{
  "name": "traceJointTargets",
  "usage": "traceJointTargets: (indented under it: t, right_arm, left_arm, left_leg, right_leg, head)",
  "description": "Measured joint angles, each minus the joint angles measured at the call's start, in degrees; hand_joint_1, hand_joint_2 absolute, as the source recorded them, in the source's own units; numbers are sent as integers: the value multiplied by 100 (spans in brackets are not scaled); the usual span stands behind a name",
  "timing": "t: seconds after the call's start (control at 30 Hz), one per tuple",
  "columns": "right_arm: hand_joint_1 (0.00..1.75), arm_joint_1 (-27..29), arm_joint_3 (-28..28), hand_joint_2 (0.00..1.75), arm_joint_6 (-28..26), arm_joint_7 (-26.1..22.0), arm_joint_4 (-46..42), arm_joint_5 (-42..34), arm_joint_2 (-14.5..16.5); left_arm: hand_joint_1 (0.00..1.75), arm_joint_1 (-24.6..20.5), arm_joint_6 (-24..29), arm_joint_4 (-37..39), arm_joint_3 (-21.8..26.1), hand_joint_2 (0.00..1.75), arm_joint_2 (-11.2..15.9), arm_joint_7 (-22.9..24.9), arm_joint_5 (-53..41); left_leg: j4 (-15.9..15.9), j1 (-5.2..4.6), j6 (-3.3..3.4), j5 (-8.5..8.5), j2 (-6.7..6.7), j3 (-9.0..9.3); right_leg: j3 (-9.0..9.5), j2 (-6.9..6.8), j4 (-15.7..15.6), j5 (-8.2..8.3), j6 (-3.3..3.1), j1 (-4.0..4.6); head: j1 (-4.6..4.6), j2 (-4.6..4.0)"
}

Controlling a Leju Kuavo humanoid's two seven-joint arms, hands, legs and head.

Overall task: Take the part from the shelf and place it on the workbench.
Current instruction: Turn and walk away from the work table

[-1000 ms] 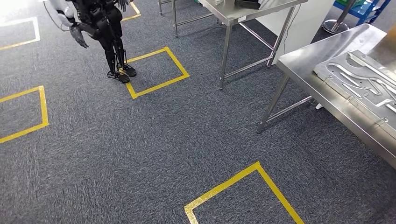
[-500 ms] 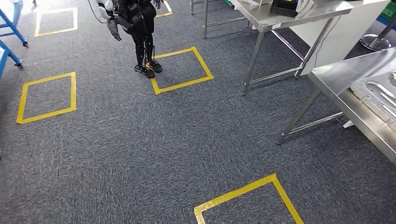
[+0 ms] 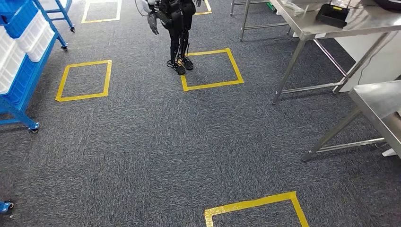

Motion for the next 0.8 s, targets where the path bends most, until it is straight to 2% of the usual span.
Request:
traceJointTargets:
  t: [0.07, 0.1, 0.13, 0.17, 0.23, 0.27, 0.3, 0.33, 0.37, 0.4, 0.43, 0.47, 0.5, 0.53, 0.6, 0.63, 0.67, 0.73, 0.77, 0.8]
  right_arm:
    - [0, -11, 0, 0, -7, -3, -1, 3, -1]
    - [0, -19, 0, 0, -11, -4, -2, 5, -3]
    - [0, -23, 0, 0, -14, -8, -3, 7, -4]
    - [0, -23, 0, 0, -21, -12, -4, 9, -5]
    - [0, -16, -1, 0, -37, -21, -4, 12, -6]
    - [0, -13, -2, 0, -46, -25, -4, 12, -7]
    - [0, -16, -4, 0, -52, -26, -4, 13, -8]
    - [0, -19, -5, 0, -53, -26, -4, 14, -9]
    - [0, -20, -5, 0, -53, -26, -4, 18, -10]
    - [0, -18, -5, 0, -51, -24, -4, 24, -10]
    - [0, -10, -4, 0, -48, -23, -3, 28, -10]
    - [0, 1, -4, 0, -46, -24, -1, 32, -10]
    - [0, 3, -4, 0, -45, -25, 1, 36, -10]
    - [0, -1, -4, 0, -44, -26, 3, 41, -9]
    - [0, -17, -4, 0, -45, -31, 2, 57, -1]
    - [0, -19, -4, 0, -45, -34, 2, 66, 3]
    - [0, -15, -4, 0, -46, -36, 2, 73, 7]
    - [0, -3, -4, 0, -47, -34, 3, 82, 9]
    - [0, 3, -4, 0, -47, -30, 3, 86, 8]
    - [0, 5, -4, 0, -47, -26, 4, 89, 6]
  left_arm:
    - [0, 6, 4, 0, 0, 175, 0, 0, 0]
    - [0, 15, 4, 0, 0, 175, -3, 2, -1]
    - [0, 18, 4, 0, 1, 175, -7, 4, -1]
    - [0, 11, 4, 0, 1, 175, -10, 6, -2]
    - [0, -15, 4, 0, 1, 175, -16, 9, -2]
    - [0, -22, 4, 0, 1, 175, -18, 9, -2]
    - [0, -21, 4, 0, 1, 175, -19, 10, -2]
    - [0, -14, 4, 0, 1, 175, -20, 13, -2]
    - [0, -9, 2, 0, 1, 175, -20, 15, -2]
    - [0, -8, -3, 0, 1, 175, -20, 16, -2]
    - [0, -10, -10, 0, 1, 175, -20, 14, -3]
    - [0, -17, -18, 0, 1, 175, -20, 12, -4]
    - [0, -21, -25, 0, 1, 175, -20, 8, -5]
    - [0, -18, -33, 0, 1, 175, -20, 4, -7]
    - [0, 5, -45, 0, 1, 175, -18, -5, -7]
    - [0, 16, -49, 0, 1, 175, -17, -8, -5]
    - [0, 17, -52, 0, 1, 175, -16, -13, -4]
    - [0, -1, -56, 0, 1, 175, -15, -21, -2]
    - [0, -8, -57, 0, 1, 175, -15, -28, -1]
    - [0, -5, -57, 0, 1, 175, -15, -35, 1]
  left_leg:
    - [-33, -11, 61, 4, -87, -16]
    - [-55, 0, 87, 21, -148, -13]
    - [-80, 13, 119, 43, -207, -6]
    - [-105, 27, 151, 67, -270, -2]
    - [-119, 31, 195, 99, -401, -16]
    - [-117, 26, 205, 107, -475, -27]
    - [-115, 22, 207, 111, -553, -31]
    - [-111, 20, 206, 113, -637, -28]
    - [-106, 20, 201, 113, -722, -21]
    - [-97, 21, 192, 112, -807, -15]
    - [-82, 17, 173, 111, -889, -20]
    - [-61, 14, 144, 112, -966, -41]
    - [-47, 17, 107, 121, -1031, -74]
    - [-43, 25, 65, 136, -1095, -109]
    - [-47, 46, -14, 158, -1176, -162]
    - [5, 44, -40, 123, -1102, -194]
    - [153, 37, -58, 28, -968, -268]
    - [782, 32, -79, -318, -645, -561]
    - [1170, 40, -92, -492, -571, -742]
    - [1465, 48, -105, -594, -532, -872]
  right_leg:
    - [21, -100, -1, -14, 52, 9]
    - [33, -92, 14, -38, 82, -1]
    - [15, 4, 85, -106, 115, -13]
    - [-60, 150, 274, -242, 146, -28]
    - [-382, 457, 969, -619, 189, -58]
    - [-564, 519, 1343, -766, 201, -65]
    - [-682, 543, 1576, -807, 210, -69]
    - [-705, 555, 1604, -732, 214, -74]
    - [-624, 575, 1409, -554, 213, -84]
    - [-468, 642, 1050, -317, 210, -101]
    - [-307, 793, 672, -131, 198, -119]
    - [-186, 939, 357, -15, 182, -135]
    - [-122, 1055, 170, 34, 164, -140]
    - [-112, 1109, 108, 20, 137, -133]
    - [-106, 988, 64, 44, 67, -127]
    - [-91, 915, 32, 62, 23, -131]
    - [-74, 829, -2, 79, -19, -134]
    - [-57, 638, -33, 84, -76, -114]
    - [-56, 534, -32, 77, -92, -97]
    - [-56, 437, -31, 72, -100, -85]
  head:
    - [0, 0]
    - [1, 0]
    - [1, 0]
    - [1, 0]
    - [1, 0]
    - [1, 0]
    - [2, 0]
    - [2, 0]
    - [2, 0]
    - [2, 0]
    - [2, 0]
    - [2, 0]
    - [2, 0]
    - [1, 0]
    - [1, 0]
    - [0, 0]
    - [1, 0]
    - [0, 0]
    - [1, 0]
    - [0, 0]
